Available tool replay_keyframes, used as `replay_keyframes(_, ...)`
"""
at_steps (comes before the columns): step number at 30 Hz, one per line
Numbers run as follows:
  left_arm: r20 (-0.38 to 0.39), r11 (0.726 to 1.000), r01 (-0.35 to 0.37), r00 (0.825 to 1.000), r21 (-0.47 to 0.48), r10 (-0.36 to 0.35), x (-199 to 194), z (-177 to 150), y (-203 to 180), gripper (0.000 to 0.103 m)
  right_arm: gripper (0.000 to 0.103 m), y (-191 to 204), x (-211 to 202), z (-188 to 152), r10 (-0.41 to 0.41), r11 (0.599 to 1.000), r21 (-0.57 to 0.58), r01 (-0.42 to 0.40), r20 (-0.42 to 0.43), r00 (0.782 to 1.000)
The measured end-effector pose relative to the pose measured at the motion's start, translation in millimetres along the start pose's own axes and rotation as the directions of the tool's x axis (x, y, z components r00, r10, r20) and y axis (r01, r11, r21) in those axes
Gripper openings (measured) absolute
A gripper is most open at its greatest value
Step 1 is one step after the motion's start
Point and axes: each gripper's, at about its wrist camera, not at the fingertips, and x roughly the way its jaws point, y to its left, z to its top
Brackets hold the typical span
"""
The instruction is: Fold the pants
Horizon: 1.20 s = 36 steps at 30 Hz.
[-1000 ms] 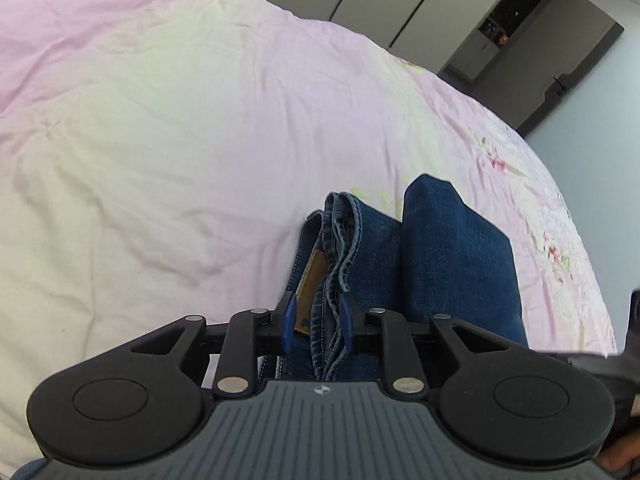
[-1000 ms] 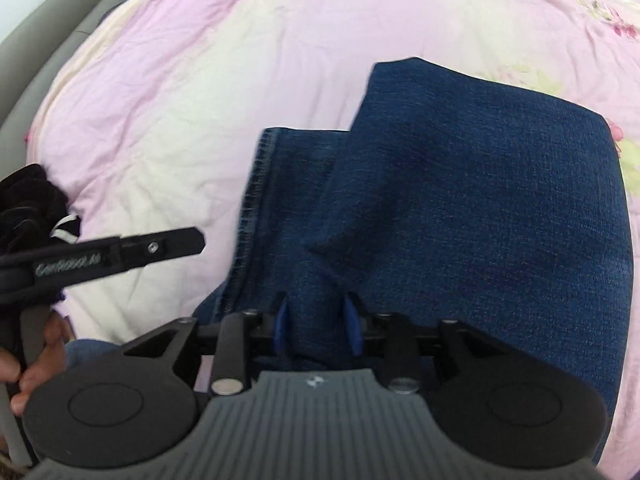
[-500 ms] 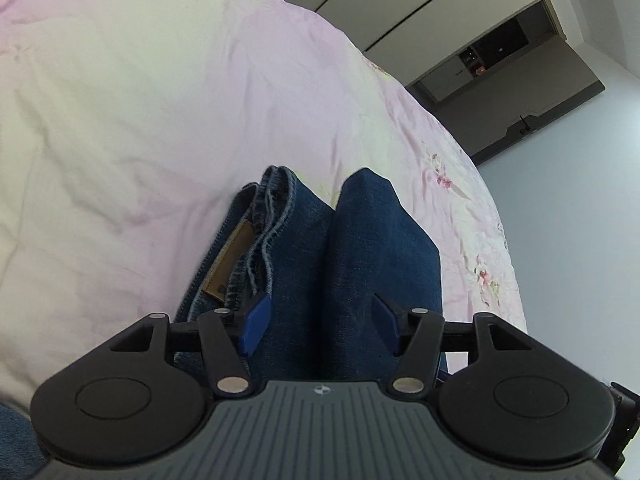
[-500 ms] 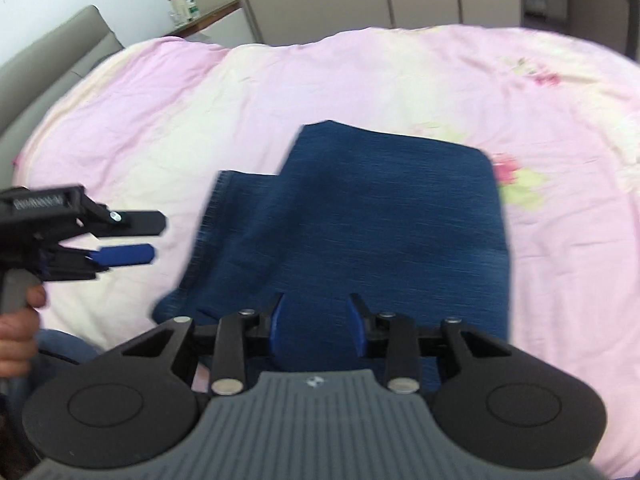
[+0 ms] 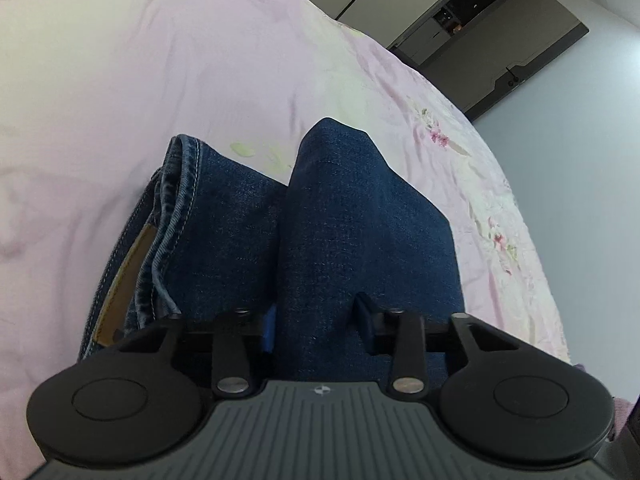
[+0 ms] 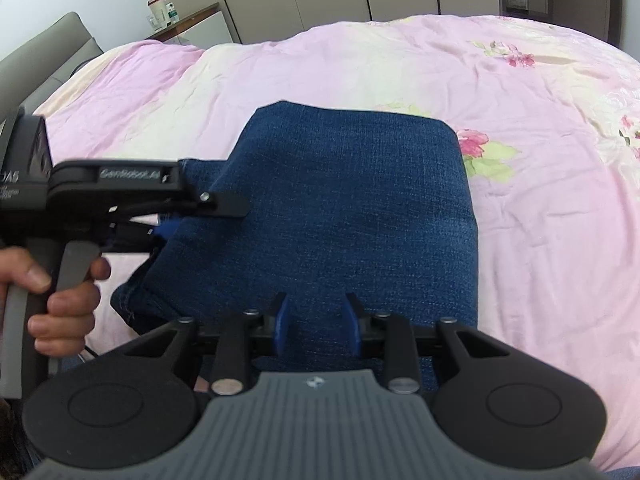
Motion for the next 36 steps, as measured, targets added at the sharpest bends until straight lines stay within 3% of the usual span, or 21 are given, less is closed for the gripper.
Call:
replay_keyframes(1,0.008,1.0,0.001,1.0,0.011,-0.002,-1,0,-2,0.024,0.026,-2,1,-1,0.003,1.0,-0.001,-0.003,-0.006,1.0)
replay_keyframes(3,0.041,0.999,0.029,0.999,0.031,-0.031,-12,-2,-9,0.015,0.026,-4,1,-1,0.011,1.0,-0.005,-0.011,-0.008,1.0)
replay_keyframes(7,0.114,0.992,0.088,0.989,0.094,-0.098,-51,-3,-34,0.012,0.027,-7,-8,2,0.014,1.0,-0.012,-0.014,0.005,1.0)
replay_keyframes(12,0.128,0.984,0.121,0.982,0.134,-0.138,-97,6,-52,0.011,0.031,-13,-33,11,-0.013,0.999,-0.032,0.015,0.066,0.998)
replay_keyframes(17,0.107,0.993,0.076,0.991,0.09,-0.085,-108,7,-21,0.011,0.031,-16,-40,18,-0.009,0.999,-0.037,0.012,0.082,0.997)
replay_keyframes(24,0.032,0.999,-0.019,0.999,-0.049,0.021,-78,-3,45,0.011,0.028,-6,-14,5,0.048,0.997,-0.061,-0.049,-0.017,0.999)
replay_keyframes(35,-0.055,0.995,-0.1,0.994,-0.022,0.099,-36,-4,64,0.014,0.027,-8,32,-9,0.067,0.996,-0.057,-0.073,-0.103,0.992)
replay_keyframes(36,-0.052,0.994,-0.108,0.993,-0.001,0.108,-38,-4,58,0.019,0.027,-7,34,-9,0.06,0.996,-0.062,-0.067,-0.105,0.993)
